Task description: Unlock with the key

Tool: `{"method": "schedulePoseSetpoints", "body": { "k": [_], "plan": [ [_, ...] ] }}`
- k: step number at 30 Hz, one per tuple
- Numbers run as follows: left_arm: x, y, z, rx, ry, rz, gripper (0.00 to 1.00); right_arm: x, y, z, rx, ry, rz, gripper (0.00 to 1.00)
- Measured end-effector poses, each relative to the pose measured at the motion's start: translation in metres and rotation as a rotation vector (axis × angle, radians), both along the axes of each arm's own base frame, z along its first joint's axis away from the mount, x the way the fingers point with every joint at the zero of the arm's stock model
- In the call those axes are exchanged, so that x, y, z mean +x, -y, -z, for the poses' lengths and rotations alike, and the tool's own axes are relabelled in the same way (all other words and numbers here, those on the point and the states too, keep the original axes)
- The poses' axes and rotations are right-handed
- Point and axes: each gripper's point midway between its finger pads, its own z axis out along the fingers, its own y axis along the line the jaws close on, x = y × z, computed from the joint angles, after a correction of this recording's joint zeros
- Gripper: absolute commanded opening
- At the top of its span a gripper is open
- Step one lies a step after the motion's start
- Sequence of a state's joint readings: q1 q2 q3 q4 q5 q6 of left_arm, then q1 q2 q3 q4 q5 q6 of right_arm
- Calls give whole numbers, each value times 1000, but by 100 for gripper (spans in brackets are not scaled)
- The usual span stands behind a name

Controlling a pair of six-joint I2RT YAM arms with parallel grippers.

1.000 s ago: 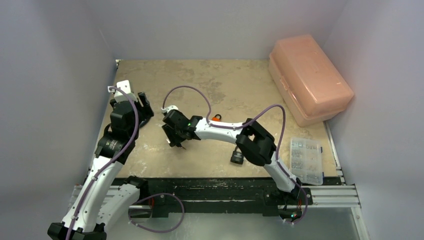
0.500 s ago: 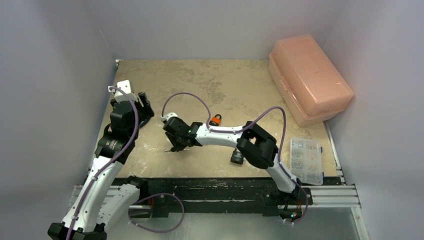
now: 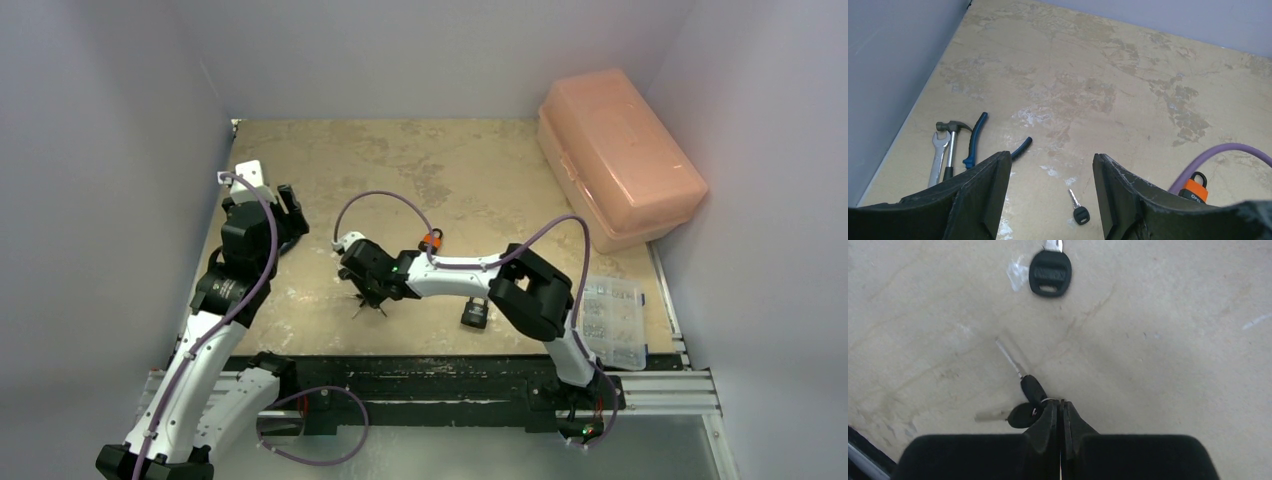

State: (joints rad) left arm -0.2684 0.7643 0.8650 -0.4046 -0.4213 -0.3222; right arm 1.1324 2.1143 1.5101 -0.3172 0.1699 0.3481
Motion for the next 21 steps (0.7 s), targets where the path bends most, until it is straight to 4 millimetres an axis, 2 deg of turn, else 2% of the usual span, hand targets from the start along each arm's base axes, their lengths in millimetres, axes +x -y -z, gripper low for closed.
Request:
{"method": "schedulePoseSetpoints", "body": {
  "k": [6, 12, 14, 17, 18, 19, 21],
  "plan": [
    [0, -1, 1, -1, -2, -1, 65, -12, 31, -7, -32, 25, -52, 0],
    [0, -2, 3, -1, -6, -2, 65, -20, 51, -17, -14, 49, -61, 0],
    [0, -1, 4, -1, -8, -1, 65, -22, 58, -17, -18, 51, -56, 9],
    [0, -1, 4, -2, -10, 0, 65, -22, 61, -16, -20, 51, -43, 39],
    [1, -1, 4, -2, -10, 1, 65, -22, 61, -16, -18, 49, -39, 46],
    [1, -1, 4, -2, -10, 2, 65, -22, 61, -17, -16, 49, -38, 51],
    [1, -1, 5, -3, -11, 3, 65, -22, 60, -17, -15, 49, -38, 55]
  ]
}}
